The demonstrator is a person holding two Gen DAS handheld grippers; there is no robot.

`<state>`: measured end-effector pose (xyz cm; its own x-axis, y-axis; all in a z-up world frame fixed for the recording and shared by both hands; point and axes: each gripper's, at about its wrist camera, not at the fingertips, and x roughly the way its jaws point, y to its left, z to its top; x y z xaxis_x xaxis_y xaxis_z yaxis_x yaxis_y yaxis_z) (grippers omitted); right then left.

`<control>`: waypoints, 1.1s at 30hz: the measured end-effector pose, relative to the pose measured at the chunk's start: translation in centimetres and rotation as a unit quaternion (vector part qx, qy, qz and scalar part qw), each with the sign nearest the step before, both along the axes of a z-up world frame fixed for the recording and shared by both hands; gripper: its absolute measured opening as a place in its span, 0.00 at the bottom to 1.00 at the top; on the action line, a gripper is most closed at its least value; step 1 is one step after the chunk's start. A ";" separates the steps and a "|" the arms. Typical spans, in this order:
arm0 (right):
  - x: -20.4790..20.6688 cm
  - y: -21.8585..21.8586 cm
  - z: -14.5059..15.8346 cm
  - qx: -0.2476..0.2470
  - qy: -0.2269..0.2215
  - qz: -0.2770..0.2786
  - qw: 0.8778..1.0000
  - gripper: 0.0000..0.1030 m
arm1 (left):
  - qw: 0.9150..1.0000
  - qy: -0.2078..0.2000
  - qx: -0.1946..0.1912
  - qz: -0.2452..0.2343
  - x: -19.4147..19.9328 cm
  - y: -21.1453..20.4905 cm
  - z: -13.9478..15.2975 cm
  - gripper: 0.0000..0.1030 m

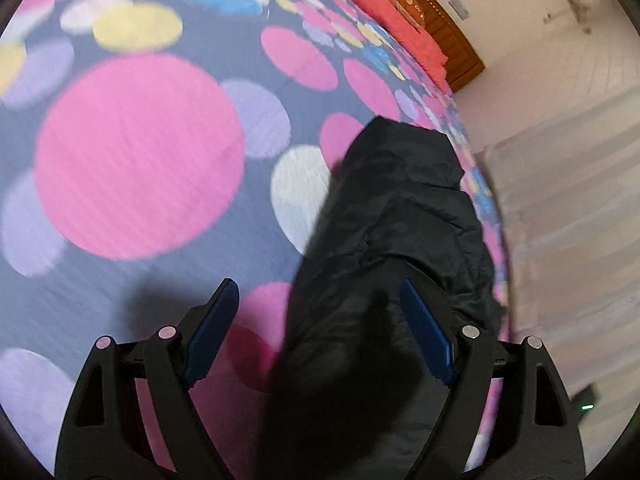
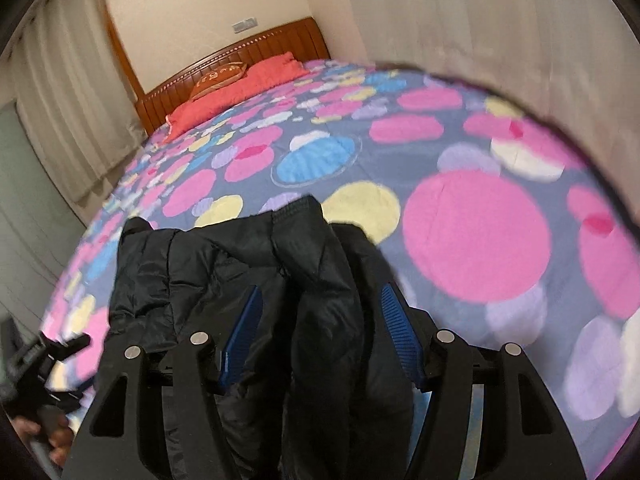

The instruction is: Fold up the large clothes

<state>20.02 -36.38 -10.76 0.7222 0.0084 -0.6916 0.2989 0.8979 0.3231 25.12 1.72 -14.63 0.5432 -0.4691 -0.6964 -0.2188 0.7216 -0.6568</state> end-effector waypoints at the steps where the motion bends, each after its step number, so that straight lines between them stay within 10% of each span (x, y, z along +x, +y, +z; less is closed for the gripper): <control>1: 0.1 -0.6 -0.6 0.023 0.003 -0.004 1.000 0.64 | 1.000 0.002 -0.021 -0.001 0.1 0.0 -0.5 0.80; 12: 0.9 -5.6 -8.1 0.241 0.022 -0.027 0.970 0.74 | 0.991 0.012 -0.135 0.004 0.8 -0.2 -4.5 0.86; 19: 1.9 -4.0 -9.2 0.303 -0.002 0.049 0.952 0.82 | 0.986 0.008 -0.153 -0.062 2.0 -2.2 -4.6 0.88; 24: 2.5 -2.3 -9.1 0.268 0.007 0.074 0.961 0.82 | 0.986 0.001 -0.148 -0.079 2.4 -2.8 -4.7 0.88; 33: 2.7 -0.4 -9.6 0.280 0.011 0.082 0.956 0.45 | 0.988 -0.005 -0.127 -0.089 2.5 -3.7 -3.9 0.77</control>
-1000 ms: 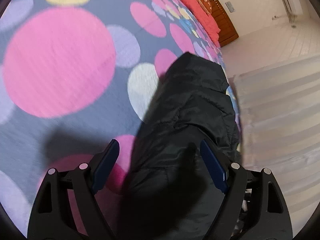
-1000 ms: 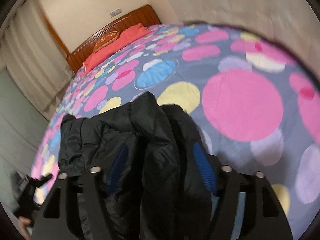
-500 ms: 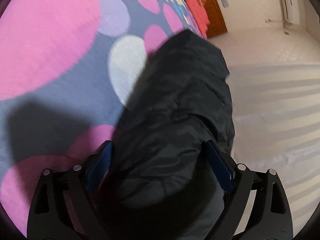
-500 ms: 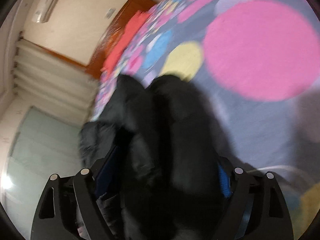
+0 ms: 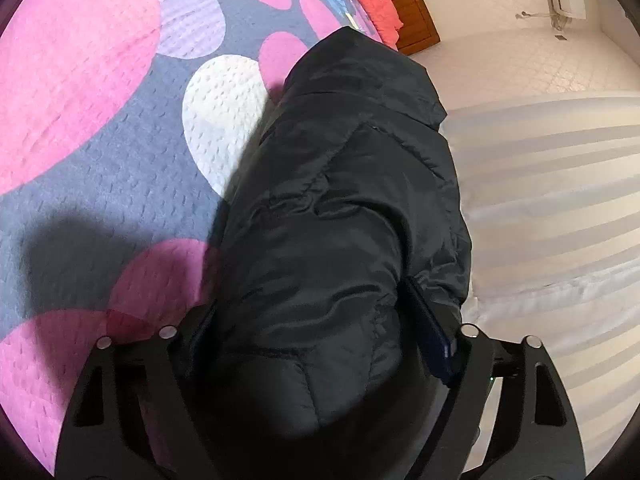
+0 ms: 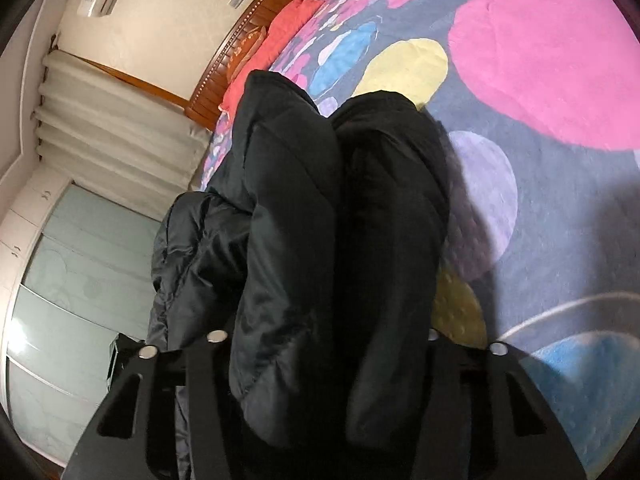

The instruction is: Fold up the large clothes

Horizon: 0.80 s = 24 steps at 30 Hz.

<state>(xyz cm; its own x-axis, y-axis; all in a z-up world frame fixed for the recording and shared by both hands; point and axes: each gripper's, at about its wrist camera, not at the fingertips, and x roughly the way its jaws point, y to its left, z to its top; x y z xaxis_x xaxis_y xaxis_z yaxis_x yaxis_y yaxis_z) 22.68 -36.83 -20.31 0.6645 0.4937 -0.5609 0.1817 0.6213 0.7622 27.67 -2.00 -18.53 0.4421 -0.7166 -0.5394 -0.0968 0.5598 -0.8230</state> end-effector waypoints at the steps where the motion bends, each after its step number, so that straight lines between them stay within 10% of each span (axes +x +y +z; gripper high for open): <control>1: -0.1 0.2 0.1 0.001 -0.002 -0.002 1.000 0.43 | 1.000 -0.001 0.002 0.000 0.0 -0.1 0.2 0.75; 24: 11.3 11.0 2.1 0.042 -0.042 0.064 0.996 0.35 | 0.995 -0.050 0.066 0.059 4.0 10.5 5.9 0.71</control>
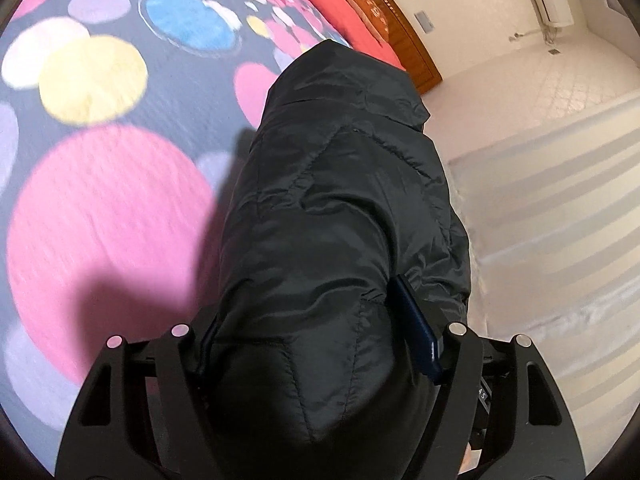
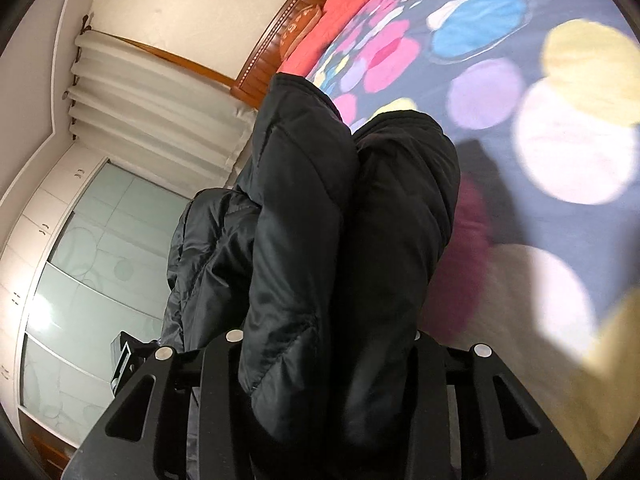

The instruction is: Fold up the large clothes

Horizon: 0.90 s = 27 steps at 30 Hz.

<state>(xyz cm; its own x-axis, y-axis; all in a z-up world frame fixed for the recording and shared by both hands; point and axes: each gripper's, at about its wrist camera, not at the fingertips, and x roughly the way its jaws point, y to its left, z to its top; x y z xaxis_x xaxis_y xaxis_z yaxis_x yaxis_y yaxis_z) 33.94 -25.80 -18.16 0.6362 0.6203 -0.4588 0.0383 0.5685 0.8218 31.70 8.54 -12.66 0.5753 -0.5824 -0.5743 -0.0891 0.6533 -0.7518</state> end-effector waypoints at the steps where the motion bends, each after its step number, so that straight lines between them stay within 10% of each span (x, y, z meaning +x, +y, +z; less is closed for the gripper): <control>1: 0.2 0.4 -0.4 0.003 0.003 0.002 1.000 0.35 | 1.000 0.002 0.001 0.002 0.5 0.5 -0.1 0.71; 10: 1.4 0.7 -2.8 0.007 0.032 0.001 0.999 0.36 | 1.000 0.024 0.004 0.004 2.6 2.4 -3.1 0.71; 27: -5.3 -1.1 -1.8 -0.018 0.037 0.016 0.999 0.69 | 0.998 0.015 -0.064 -0.008 -4.9 5.5 -4.7 0.88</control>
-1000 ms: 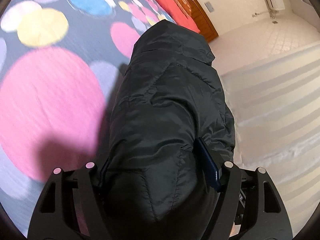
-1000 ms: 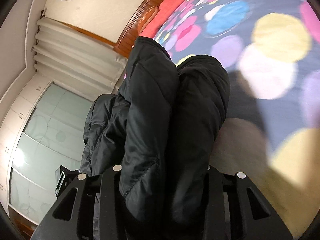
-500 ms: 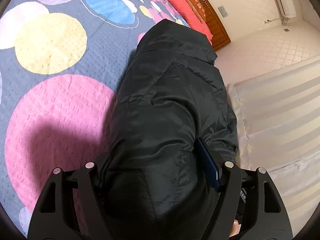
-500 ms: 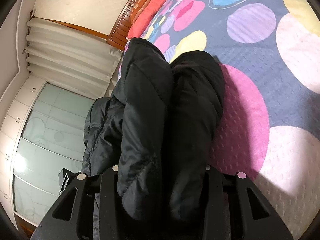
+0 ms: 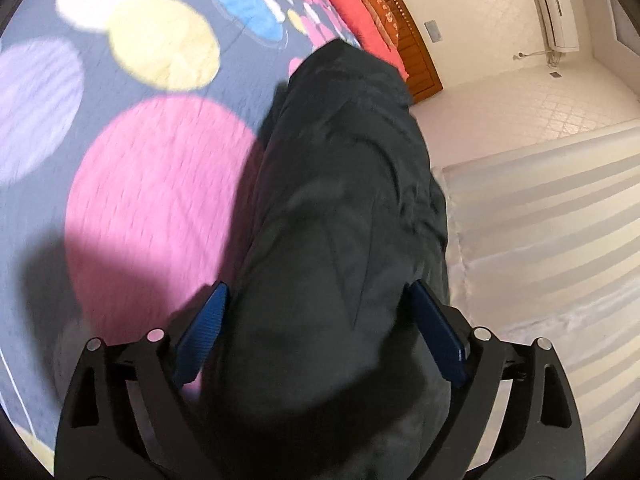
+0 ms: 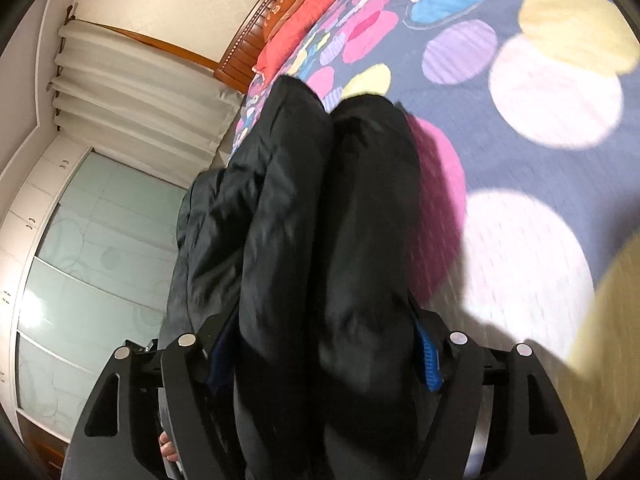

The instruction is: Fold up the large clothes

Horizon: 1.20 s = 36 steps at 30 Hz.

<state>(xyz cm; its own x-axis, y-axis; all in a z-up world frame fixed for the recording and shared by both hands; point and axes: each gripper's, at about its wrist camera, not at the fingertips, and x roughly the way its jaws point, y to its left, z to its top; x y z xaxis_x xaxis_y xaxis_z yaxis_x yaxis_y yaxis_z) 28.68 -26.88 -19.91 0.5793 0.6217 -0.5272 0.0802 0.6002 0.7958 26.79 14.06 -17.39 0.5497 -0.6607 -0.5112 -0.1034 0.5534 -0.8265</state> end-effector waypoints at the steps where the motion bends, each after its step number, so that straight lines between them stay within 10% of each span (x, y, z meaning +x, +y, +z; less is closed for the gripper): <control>1: -0.5 0.1 -0.3 0.002 0.004 0.001 1.000 0.69 | 1.000 0.001 -0.007 -0.003 -0.4 -0.1 -0.3 0.88; 11: -2.9 0.9 -0.5 0.026 -0.001 0.005 1.000 0.37 | 1.000 -0.007 0.015 -0.001 -3.1 -1.2 0.7 0.75; 36: -2.9 0.3 -2.1 0.055 0.007 -0.016 0.998 0.46 | 0.998 -0.015 0.065 0.012 -3.9 -1.6 1.2 0.79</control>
<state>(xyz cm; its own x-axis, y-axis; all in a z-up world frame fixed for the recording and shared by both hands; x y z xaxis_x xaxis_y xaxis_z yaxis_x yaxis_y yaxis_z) 25.74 -26.54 -22.01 0.5925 0.6575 -0.4654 0.1098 0.5065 0.8552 22.88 12.50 -16.18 0.5801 -0.5773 -0.5747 -0.0942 0.6532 -0.7513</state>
